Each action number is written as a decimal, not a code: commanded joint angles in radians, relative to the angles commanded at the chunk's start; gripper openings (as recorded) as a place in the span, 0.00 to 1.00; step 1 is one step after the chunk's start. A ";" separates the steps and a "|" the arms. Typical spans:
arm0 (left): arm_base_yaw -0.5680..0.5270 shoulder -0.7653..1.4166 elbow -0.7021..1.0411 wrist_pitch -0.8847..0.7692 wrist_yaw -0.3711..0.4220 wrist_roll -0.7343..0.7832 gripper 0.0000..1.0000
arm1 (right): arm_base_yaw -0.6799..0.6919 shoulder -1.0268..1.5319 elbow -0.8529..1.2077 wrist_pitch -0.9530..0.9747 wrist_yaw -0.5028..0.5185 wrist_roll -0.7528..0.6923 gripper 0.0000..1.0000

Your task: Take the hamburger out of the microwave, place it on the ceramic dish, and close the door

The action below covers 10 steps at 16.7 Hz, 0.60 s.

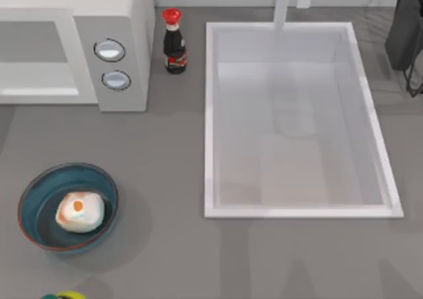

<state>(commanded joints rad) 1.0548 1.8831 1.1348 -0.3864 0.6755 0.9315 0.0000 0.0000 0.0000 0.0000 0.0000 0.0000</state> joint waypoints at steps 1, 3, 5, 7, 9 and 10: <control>0.000 0.001 -0.001 0.001 0.000 0.000 0.00 | 0.000 0.000 0.000 0.000 0.000 0.000 1.00; 0.000 0.001 -0.001 0.001 0.000 0.000 0.00 | 0.000 0.000 0.000 0.000 0.000 0.000 1.00; -0.007 -0.006 -0.003 0.000 0.000 -0.002 0.00 | 0.000 0.000 0.000 0.000 0.000 0.000 1.00; -0.024 -0.042 -0.040 0.020 -0.011 -0.024 0.00 | 0.000 0.000 0.000 0.000 0.000 0.000 1.00; -0.059 -0.105 -0.118 0.056 -0.028 -0.062 0.00 | 0.000 0.000 0.000 0.000 0.000 0.000 1.00; -0.080 -0.141 -0.168 0.079 -0.038 -0.084 0.00 | 0.000 0.000 0.000 0.000 0.000 0.000 1.00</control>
<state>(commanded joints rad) 0.9746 1.7420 0.9664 -0.3077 0.6374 0.8471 0.0000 0.0000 0.0000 0.0000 0.0000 0.0000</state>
